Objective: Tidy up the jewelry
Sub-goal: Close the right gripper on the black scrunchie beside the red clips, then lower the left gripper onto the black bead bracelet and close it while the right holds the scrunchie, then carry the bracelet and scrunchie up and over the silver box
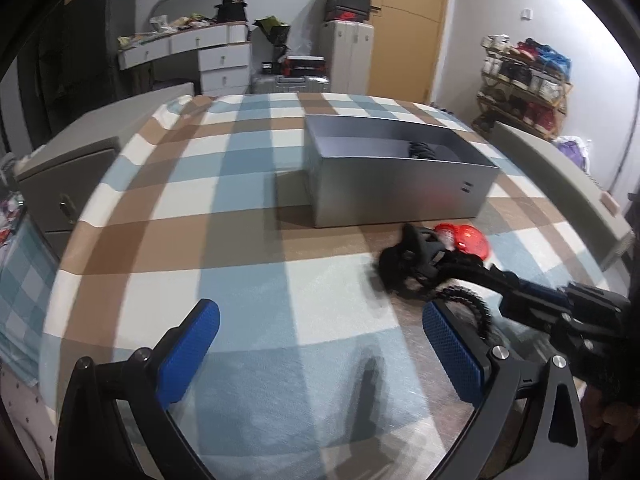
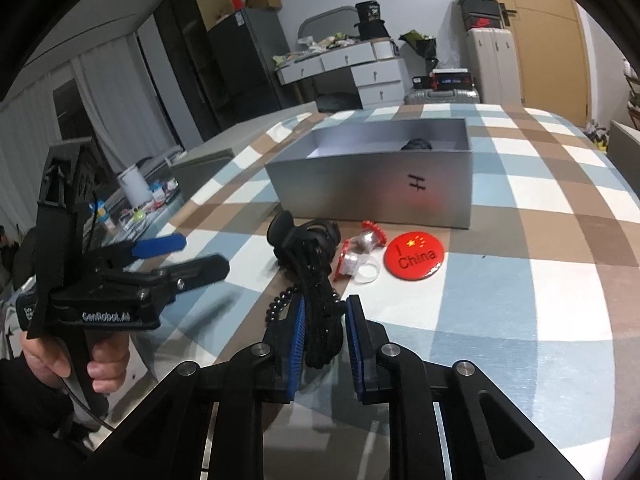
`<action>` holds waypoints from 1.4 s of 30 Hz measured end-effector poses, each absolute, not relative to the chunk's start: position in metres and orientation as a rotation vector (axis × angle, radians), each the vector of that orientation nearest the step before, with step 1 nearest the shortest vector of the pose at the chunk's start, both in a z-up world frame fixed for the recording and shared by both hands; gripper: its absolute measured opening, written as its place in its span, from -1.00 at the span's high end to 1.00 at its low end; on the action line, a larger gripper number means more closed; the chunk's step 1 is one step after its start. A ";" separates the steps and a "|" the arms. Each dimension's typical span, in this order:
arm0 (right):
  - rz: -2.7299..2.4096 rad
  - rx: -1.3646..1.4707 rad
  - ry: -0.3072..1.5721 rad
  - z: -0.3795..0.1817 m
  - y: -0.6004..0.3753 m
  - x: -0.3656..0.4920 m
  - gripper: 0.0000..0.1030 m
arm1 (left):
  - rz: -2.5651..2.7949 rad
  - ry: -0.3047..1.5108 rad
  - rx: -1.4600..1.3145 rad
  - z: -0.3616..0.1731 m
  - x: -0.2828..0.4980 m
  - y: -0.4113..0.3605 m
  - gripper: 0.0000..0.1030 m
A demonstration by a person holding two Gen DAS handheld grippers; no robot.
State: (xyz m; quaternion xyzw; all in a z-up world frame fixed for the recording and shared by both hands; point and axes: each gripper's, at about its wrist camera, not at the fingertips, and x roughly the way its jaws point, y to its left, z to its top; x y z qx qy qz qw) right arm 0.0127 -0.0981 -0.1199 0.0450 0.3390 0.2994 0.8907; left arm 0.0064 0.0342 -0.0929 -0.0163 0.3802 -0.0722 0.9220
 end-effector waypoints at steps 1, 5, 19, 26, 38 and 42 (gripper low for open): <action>0.620 0.101 0.698 -0.119 -0.100 0.012 0.63 | -0.165 0.785 -0.037 -0.093 0.006 0.032 -0.93; 0.613 0.134 0.681 -0.117 -0.110 0.013 0.64 | -0.229 0.813 -0.043 -0.095 0.007 0.020 -0.93; 0.590 0.270 0.557 -0.107 -0.160 -0.001 0.64 | -0.369 0.888 0.025 -0.102 0.016 -0.028 -0.92; 0.565 0.249 0.516 -0.099 -0.165 -0.008 0.64 | -0.346 0.925 0.077 -0.107 0.020 -0.039 -0.90; 0.557 0.253 0.490 -0.095 -0.170 -0.011 0.64 | -0.359 0.922 0.176 -0.103 0.015 -0.052 0.26; 0.562 0.247 0.475 -0.089 -0.169 -0.014 0.64 | -0.397 0.926 0.130 -0.096 0.017 -0.046 0.30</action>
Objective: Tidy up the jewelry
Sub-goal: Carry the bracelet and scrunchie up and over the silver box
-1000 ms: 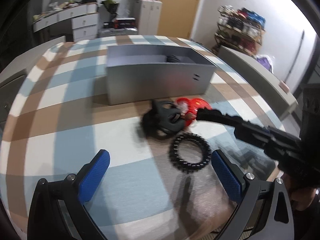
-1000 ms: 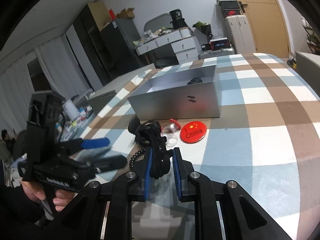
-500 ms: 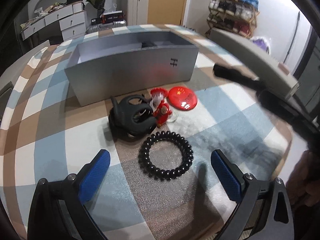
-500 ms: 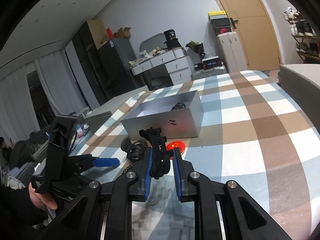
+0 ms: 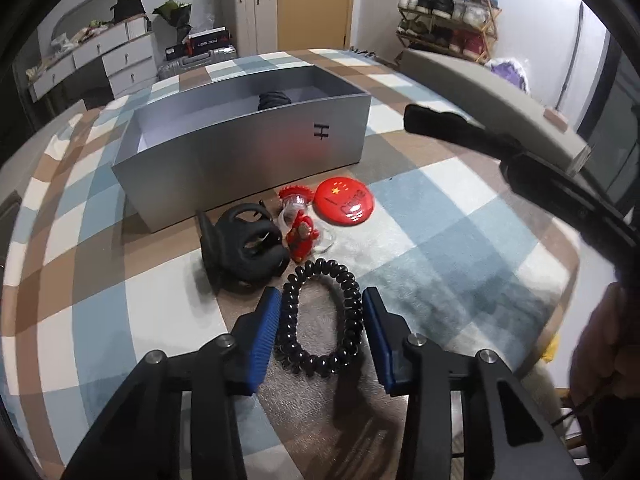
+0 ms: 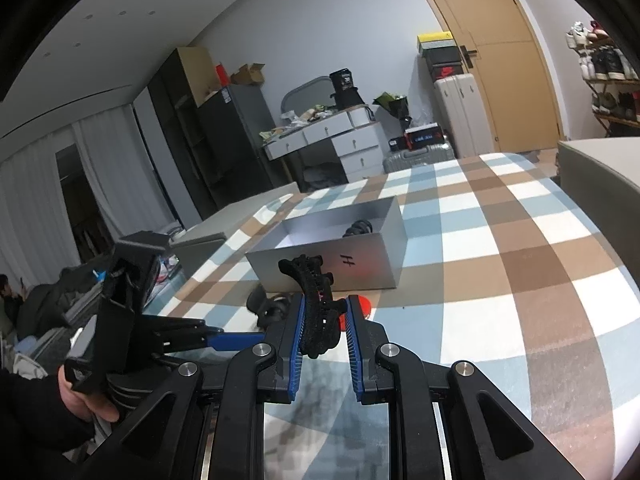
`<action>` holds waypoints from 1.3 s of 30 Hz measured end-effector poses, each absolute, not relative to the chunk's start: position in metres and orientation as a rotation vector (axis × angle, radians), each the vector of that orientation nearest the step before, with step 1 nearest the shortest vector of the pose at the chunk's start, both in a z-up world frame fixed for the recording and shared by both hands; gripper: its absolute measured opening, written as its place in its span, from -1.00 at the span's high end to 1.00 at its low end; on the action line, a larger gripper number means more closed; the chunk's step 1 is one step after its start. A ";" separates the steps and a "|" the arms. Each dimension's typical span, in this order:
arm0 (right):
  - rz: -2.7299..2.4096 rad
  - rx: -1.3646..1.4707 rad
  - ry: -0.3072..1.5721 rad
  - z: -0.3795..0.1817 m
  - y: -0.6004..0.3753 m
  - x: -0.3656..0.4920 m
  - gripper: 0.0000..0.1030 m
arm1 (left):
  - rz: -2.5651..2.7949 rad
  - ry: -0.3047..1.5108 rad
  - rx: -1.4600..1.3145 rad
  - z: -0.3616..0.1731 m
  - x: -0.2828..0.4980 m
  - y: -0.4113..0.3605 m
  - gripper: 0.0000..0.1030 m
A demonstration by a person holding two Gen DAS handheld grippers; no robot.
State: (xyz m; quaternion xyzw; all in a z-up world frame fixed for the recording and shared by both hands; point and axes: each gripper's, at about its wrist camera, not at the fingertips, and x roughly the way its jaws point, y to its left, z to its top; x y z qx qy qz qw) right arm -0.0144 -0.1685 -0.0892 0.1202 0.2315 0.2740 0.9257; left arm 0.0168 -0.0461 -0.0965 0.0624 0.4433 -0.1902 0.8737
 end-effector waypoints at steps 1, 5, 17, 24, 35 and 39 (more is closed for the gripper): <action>0.562 0.244 0.474 -0.089 -0.168 -0.014 0.64 | -0.398 0.922 0.130 -0.095 0.016 -0.046 0.30; 0.571 0.255 0.475 -0.086 -0.168 -0.012 0.64 | -0.417 0.889 0.124 -0.083 0.008 -0.046 0.30; 0.592 0.271 0.445 -0.063 -0.172 0.003 0.64 | -0.416 0.813 0.034 -0.043 0.016 -0.030 0.30; 0.593 0.244 0.429 -0.052 -0.168 0.023 0.64 | -0.365 0.766 -0.006 -0.029 0.042 -0.008 0.30; 0.646 0.240 0.451 -0.041 -0.145 0.080 0.64 | -0.349 0.713 -0.081 -0.022 0.088 0.015 0.30; 0.669 0.250 0.460 -0.041 -0.134 0.101 0.64 | -0.366 0.715 -0.101 -0.024 0.101 0.017 0.30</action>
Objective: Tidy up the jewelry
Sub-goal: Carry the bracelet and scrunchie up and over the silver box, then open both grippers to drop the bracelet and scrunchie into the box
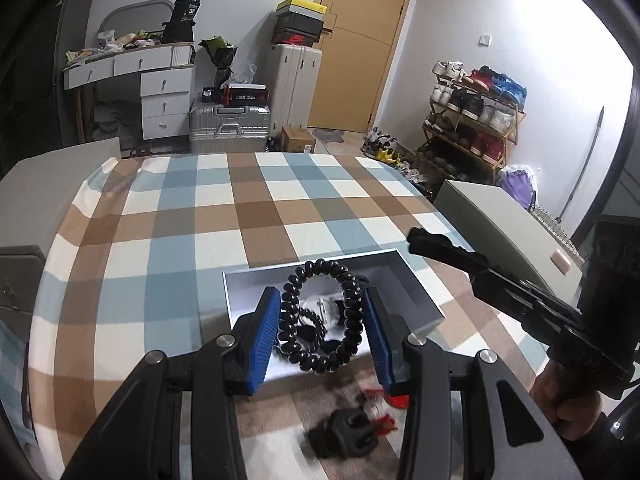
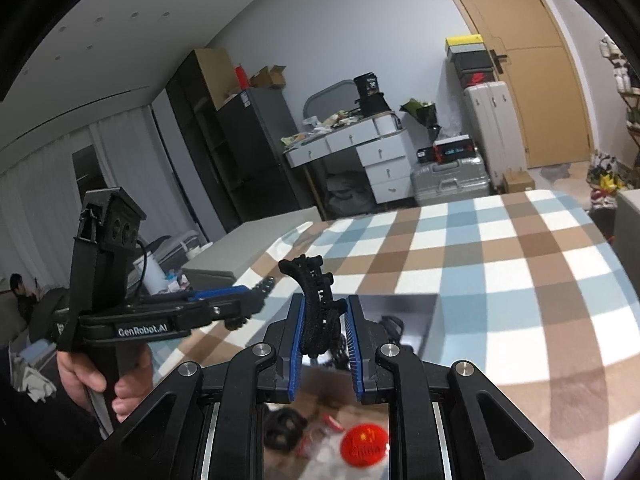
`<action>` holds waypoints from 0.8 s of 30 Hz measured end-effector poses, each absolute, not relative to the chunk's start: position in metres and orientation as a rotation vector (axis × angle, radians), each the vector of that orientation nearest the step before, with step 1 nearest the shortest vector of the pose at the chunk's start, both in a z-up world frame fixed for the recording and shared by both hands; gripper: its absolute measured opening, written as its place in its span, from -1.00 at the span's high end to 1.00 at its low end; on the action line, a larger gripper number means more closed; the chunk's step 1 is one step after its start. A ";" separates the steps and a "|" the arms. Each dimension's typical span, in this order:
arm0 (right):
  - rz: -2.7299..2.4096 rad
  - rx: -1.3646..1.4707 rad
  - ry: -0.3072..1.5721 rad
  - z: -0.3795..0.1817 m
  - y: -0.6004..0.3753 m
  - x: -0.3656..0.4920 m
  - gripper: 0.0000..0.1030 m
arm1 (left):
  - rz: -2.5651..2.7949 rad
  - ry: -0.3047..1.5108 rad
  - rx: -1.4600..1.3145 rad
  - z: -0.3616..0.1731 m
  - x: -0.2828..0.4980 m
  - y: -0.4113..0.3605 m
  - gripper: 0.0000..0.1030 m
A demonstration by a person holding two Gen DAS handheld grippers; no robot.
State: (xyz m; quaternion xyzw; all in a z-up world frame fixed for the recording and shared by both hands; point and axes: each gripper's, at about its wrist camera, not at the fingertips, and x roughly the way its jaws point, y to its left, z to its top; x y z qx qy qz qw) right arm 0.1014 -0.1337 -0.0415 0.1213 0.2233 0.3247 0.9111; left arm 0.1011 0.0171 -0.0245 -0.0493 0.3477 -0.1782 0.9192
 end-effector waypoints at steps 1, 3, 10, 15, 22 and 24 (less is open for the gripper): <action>0.676 0.251 0.464 -0.042 -0.132 0.105 0.64 | -0.374 0.717 -0.108 -0.025 0.103 0.018 0.30; 0.688 0.251 0.473 -0.043 -0.127 0.113 0.64 | -0.377 0.721 -0.112 -0.026 0.108 0.017 0.30; 0.720 0.247 0.499 -0.048 -0.115 0.137 0.64 | -0.392 0.738 -0.096 -0.027 0.125 0.016 0.30; 0.729 0.239 0.531 -0.053 -0.109 0.150 0.64 | -0.410 0.768 -0.116 -0.035 0.132 0.016 0.30; 0.734 0.226 0.565 -0.063 -0.107 0.155 0.64 | -0.421 0.796 -0.125 -0.044 0.140 0.015 0.30; 0.733 0.231 0.575 -0.066 -0.107 0.157 0.64 | -0.422 0.802 -0.124 -0.046 0.141 0.014 0.30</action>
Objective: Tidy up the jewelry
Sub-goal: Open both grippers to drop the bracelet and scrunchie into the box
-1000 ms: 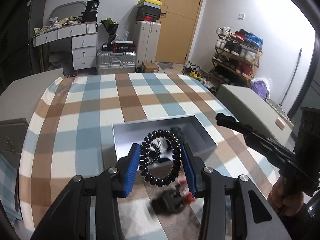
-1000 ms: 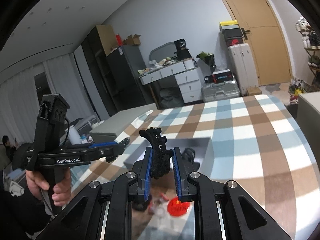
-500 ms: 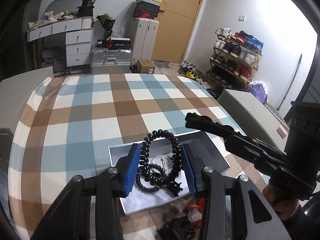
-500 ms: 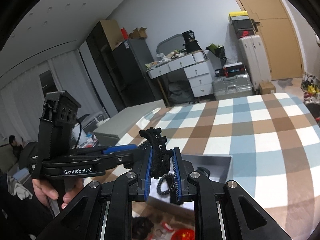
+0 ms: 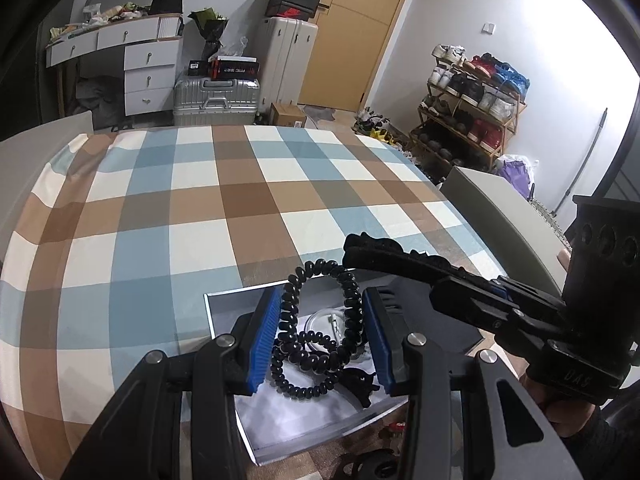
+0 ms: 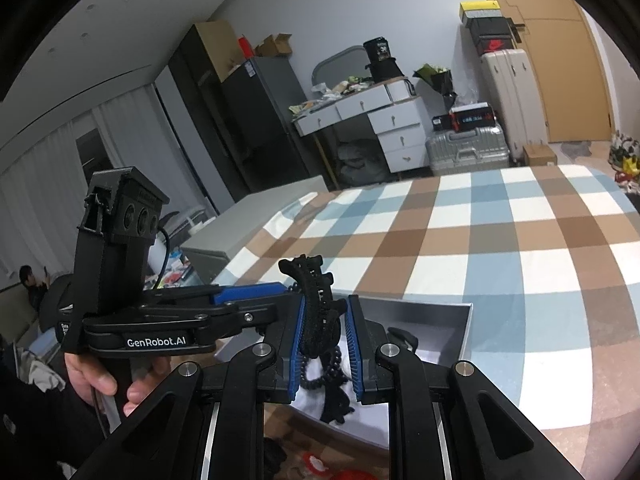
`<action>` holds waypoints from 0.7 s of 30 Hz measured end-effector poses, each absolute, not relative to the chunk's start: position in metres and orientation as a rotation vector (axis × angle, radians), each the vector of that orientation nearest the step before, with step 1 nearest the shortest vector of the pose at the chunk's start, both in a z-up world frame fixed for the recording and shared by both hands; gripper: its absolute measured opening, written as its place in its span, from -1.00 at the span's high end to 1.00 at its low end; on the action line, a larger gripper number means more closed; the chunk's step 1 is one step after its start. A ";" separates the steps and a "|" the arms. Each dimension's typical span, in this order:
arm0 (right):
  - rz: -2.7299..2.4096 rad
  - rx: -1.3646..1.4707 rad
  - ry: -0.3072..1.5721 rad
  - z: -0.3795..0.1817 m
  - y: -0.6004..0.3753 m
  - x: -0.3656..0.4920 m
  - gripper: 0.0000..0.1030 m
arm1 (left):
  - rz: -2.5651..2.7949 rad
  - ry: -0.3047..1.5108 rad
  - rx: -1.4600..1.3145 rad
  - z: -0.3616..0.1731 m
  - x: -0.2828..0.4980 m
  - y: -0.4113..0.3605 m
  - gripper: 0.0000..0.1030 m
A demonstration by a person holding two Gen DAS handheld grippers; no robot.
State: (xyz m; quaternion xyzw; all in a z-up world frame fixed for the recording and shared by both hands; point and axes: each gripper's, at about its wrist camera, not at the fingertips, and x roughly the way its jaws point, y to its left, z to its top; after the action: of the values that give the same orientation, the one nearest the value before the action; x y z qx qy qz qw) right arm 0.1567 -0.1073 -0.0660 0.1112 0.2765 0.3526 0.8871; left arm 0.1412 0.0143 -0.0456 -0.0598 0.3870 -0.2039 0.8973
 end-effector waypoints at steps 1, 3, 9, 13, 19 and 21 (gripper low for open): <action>0.734 0.232 0.578 -0.067 -0.107 0.157 0.64 | -0.421 0.803 -0.123 -0.047 0.141 0.014 0.30; 0.733 0.228 0.585 -0.068 -0.107 0.158 0.64 | -0.419 0.805 -0.118 -0.048 0.142 0.014 0.30; 0.740 0.202 0.613 -0.073 -0.104 0.161 0.64 | -0.432 0.819 -0.124 -0.053 0.143 0.014 0.30; 0.737 0.192 0.641 -0.077 -0.100 0.164 0.63 | -0.439 0.809 -0.134 -0.052 0.144 0.015 0.26; 0.712 0.187 0.607 -0.074 -0.101 0.161 0.38 | -0.440 0.789 -0.135 -0.047 0.141 0.016 -0.07; 0.705 0.191 0.601 -0.073 -0.102 0.161 0.07 | -0.451 0.779 -0.143 -0.045 0.139 0.017 -0.39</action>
State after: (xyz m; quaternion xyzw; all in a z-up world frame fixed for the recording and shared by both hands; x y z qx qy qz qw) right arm 0.1607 -0.1016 -0.0729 0.0921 0.2893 0.3397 0.8902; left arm 0.1389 0.0171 -0.0451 -0.0690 0.3764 -0.2178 0.8979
